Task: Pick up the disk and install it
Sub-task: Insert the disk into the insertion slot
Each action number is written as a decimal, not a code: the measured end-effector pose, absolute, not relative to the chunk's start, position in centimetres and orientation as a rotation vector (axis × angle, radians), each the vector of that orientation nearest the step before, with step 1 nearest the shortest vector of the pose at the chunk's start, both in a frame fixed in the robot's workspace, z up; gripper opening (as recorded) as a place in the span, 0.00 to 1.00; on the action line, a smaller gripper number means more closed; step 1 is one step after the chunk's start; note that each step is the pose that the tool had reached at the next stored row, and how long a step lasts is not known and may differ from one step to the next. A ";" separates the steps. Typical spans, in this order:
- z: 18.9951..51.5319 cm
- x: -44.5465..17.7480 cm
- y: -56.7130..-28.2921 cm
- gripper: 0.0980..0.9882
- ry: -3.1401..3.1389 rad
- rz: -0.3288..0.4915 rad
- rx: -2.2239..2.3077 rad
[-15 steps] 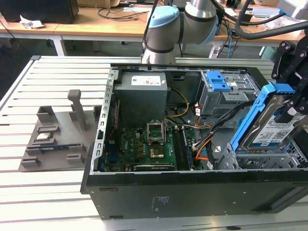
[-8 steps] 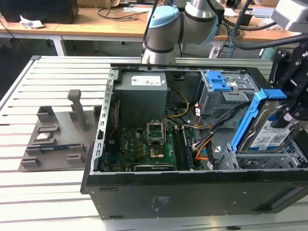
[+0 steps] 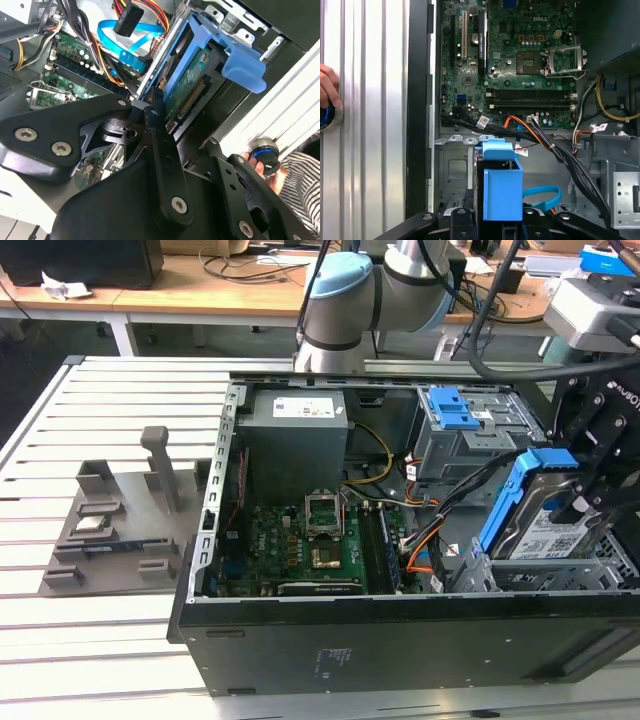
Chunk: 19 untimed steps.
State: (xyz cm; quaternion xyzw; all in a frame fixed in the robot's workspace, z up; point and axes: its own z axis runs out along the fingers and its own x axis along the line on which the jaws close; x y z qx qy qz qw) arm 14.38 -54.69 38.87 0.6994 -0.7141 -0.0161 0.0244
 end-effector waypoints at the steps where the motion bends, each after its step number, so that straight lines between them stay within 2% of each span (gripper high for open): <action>1: 38.5 14.4 -54.7 0.30 -2.209 -0.050 2.164; 13: 37.6 14.4 -54.7 0.30 -2.209 -0.050 2.164; 14: 37.6 14.4 -54.7 0.31 -2.209 -0.050 2.164; 15: 37.6 14.4 -54.7 0.38 -2.209 -0.050 2.164; 19: 37.6 14.4 -54.7 0.36 -2.209 -0.050 2.164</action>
